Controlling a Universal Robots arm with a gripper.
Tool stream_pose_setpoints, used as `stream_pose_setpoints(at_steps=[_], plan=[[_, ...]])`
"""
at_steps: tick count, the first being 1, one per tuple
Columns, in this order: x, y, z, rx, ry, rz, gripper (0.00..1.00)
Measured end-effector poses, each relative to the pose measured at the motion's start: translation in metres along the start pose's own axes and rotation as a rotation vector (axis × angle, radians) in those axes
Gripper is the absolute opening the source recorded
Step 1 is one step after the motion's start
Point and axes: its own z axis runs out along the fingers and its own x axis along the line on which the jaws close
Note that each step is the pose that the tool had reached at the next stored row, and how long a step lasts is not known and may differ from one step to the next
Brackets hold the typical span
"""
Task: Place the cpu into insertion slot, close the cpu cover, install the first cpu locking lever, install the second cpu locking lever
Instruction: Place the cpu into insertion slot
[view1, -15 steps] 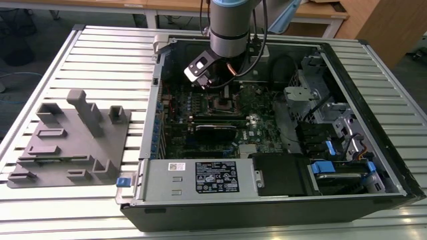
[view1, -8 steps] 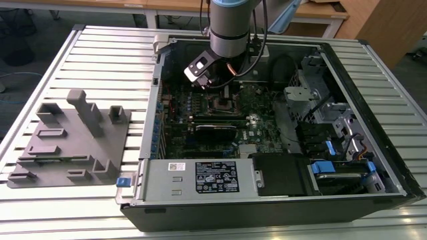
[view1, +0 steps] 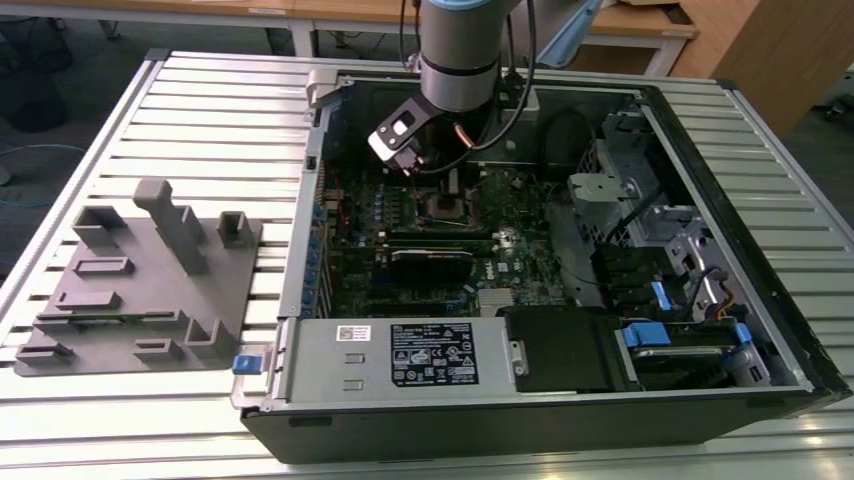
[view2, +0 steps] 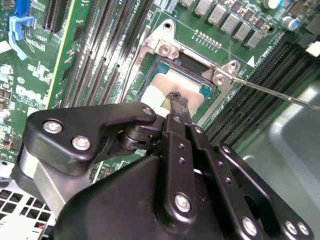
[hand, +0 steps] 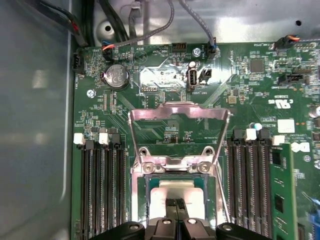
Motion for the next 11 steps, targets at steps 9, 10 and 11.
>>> stream_pose_setpoints(at_steps=[9, 10, 11], plan=[[0.0003, 0.0013, -0.0222, 0.0002, -0.0005, 0.000, 0.11], [0.0003, 0.0015, -0.0251, 0.0003, -0.0006, 0.000, 0.11], [0.0004, 0.0017, -0.0278, 0.0003, -0.0006, 0.000, 0.11]])
